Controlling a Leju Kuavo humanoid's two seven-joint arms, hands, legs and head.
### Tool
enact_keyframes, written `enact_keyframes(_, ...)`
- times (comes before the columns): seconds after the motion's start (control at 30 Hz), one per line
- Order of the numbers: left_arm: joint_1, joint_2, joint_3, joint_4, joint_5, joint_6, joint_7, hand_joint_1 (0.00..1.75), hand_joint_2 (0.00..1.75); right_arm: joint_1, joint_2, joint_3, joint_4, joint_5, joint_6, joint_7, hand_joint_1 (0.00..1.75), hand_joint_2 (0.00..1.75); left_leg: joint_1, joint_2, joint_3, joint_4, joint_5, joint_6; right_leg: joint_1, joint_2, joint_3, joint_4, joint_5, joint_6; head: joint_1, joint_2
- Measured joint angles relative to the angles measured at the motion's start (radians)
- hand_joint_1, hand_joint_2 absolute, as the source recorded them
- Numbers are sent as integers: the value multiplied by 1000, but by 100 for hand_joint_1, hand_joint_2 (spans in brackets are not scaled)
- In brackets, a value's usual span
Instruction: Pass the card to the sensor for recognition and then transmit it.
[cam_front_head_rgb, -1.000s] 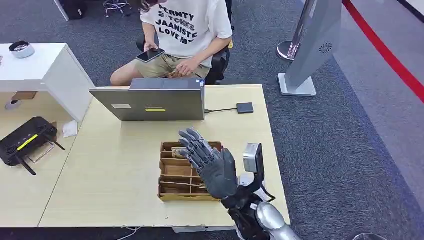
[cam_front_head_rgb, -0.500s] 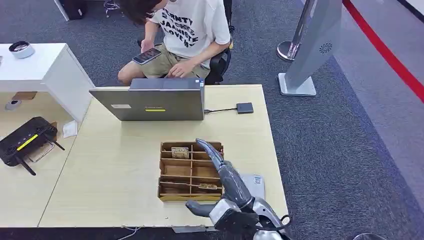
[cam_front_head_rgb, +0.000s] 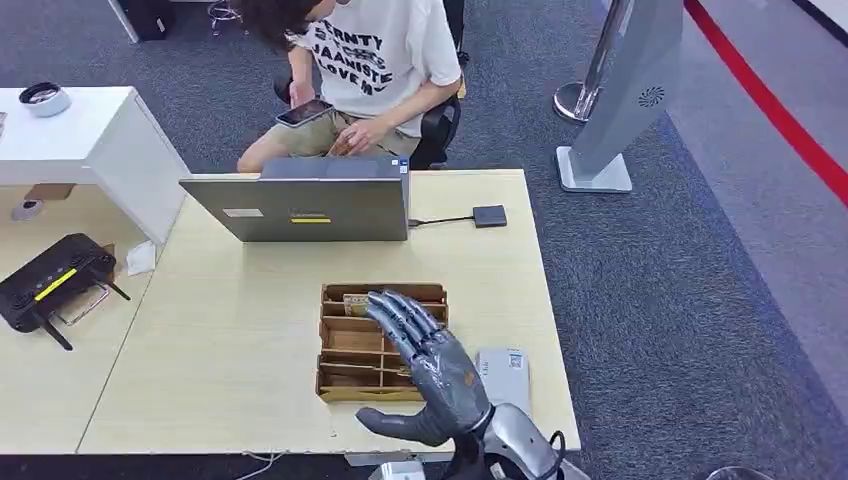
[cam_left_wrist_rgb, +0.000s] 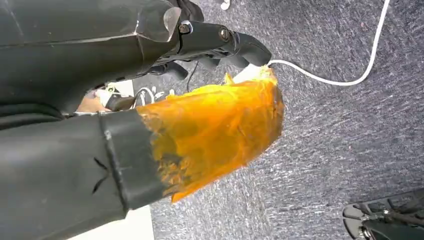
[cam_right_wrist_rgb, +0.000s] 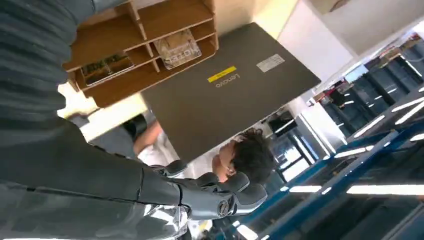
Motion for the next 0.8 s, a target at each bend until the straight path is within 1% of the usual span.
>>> enact_keyframes(0.03, 0, 0, 0, 0, 0, 0, 0, 3, 0, 0, 0, 0, 0, 0, 0, 0, 0, 175, 0, 0, 0, 0, 0, 0, 0, 0, 0, 0, 0, 0, 0, 0)
enact_keyframes(0.07, 0, 0, 0, 0, -2, 0, 0, 3, 0, -7, -3, 10, 9, 14, -10, 7, 91, 175, 0, 0, 0, 0, 0, 0, 0, 0, 0, 0, 0, 0, 0, 0)
enact_keyframes(0.1, 0, 0, 0, 0, -3, 0, 0, 3, 0, -8, -4, 14, 12, 19, -14, 10, 140, 175, 0, 0, 0, 0, 0, 0, 0, 0, 0, 0, 0, 0, 0, 0)
enact_keyframes(0.13, 0, 0, 0, 0, -5, 0, 0, 3, 0, -16, -6, 24, 22, 33, -25, 19, 168, 175, 0, 0, 0, 0, 0, 0, 0, 0, 0, 0, 0, 0, 0, 0)
enact_keyframes(0.17, 0, 0, 0, 0, -8, 0, 0, 3, 0, -35, -13, 45, 45, 60, -43, 38, 175, 175, 0, 0, 0, 0, 0, 0, 0, 0, 0, 0, 0, 0, 0, 0)
enact_keyframes(0.2, 0, 0, 0, 0, -11, 0, 0, 3, 0, -52, -21, 64, 76, 98, -58, 67, 175, 175, 0, 0, 0, 0, 0, 0, 0, 0, 0, 0, 0, 0, 0, 0)
enact_keyframes(0.23, 0, 0, 0, 0, -14, 1, 0, 3, 0, -65, -27, 76, 112, 150, -79, 105, 157, 175, 0, 0, 0, 0, 0, 0, 0, 0, 0, 0, 0, 0, 0, 0)
enact_keyframes(0.27, 0, 0, 0, 0, -16, 1, 0, 3, 0, -71, -31, 78, 129, 169, -88, 123, 152, 175, 0, 0, 0, 0, 0, 0, 0, 0, 0, 0, 0, 0, 0, 0)
enact_keyframes(0.3, 0, 0, 0, 0, -17, 1, 0, 3, 0, -74, -31, 78, 135, 183, -89, 134, 148, 175, 0, 0, 0, 0, 0, 0, 0, 0, 0, 0, 0, 0, 0, 0)
enact_keyframes(0.37, 0, 0, 0, 0, -21, 1, -1, 3, 0, -75, -31, 78, 149, 211, -91, 160, 150, 175, 0, 0, 0, 0, 0, 0, 0, 0, 0, 0, 0, 0, 0, 0)
enact_keyframes(0.43, 0, 0, 0, 0, -23, 1, -2, 3, 0, -75, -31, 78, 159, 237, -91, 179, 147, 175, 0, 0, 0, 0, 0, 0, 0, 0, 0, 0, 0, 0, 0, 0)
enact_keyframes(0.47, 0, 0, 0, 0, -24, 1, -2, 3, 0, -76, -31, 78, 163, 242, -91, 184, 148, 175, 0, 0, 0, 0, 0, 0, 0, 0, 0, 0, 0, 0, 0, 0)
enact_keyframes(0.57, 0, 0, 0, 0, -26, 1, -8, 3, 0, -82, -31, 78, 178, 253, -90, 196, 138, 175, 0, 0, 0, 0, 0, 0, 0, 0, 0, 0, 0, 0, 0, 0)
enact_keyframes(0.67, 0, 0, 0, 0, -29, 1, -10, 3, 0, -92, -31, 77, 193, 262, -87, 206, 122, 175, 0, 0, 0, 0, 0, 0, 0, 0, 0, 0, 0, 0, 0, 0)
enact_keyframes(0.7, 0, 0, 0, 0, -31, 1, -10, 3, 0, -94, -31, 74, 200, 267, -87, 212, 103, 175, 0, 0, 0, 0, 0, 0, 0, 0, 0, 0, 0, 0, 0, 0)
enact_keyframes(0.73, 0, 0, 0, 0, -31, 1, -11, 3, 0, -97, -31, 71, 206, 272, -87, 218, 80, 175, 0, 0, 0, 0, 0, 0, 0, 0, 0, 0, 0, 0, 0, 0)
enact_keyframes(0.77, 0, 0, 0, 0, -32, 1, -11, 5, 0, -99, -31, 66, 212, 279, -88, 223, 66, 175, 0, 0, 0, 0, 0, 0, 0, 0, 0, 0, 0, 0, 0, 0)
enact_keyframes(0.8, 0, 0, 0, 0, -32, 0, -13, 3, 0, -100, -31, 59, 217, 286, -88, 231, 66, 175, 0, 0, 0, 0, 0, 0, 0, 0, 0, 0, 0, 0, 0, 0)
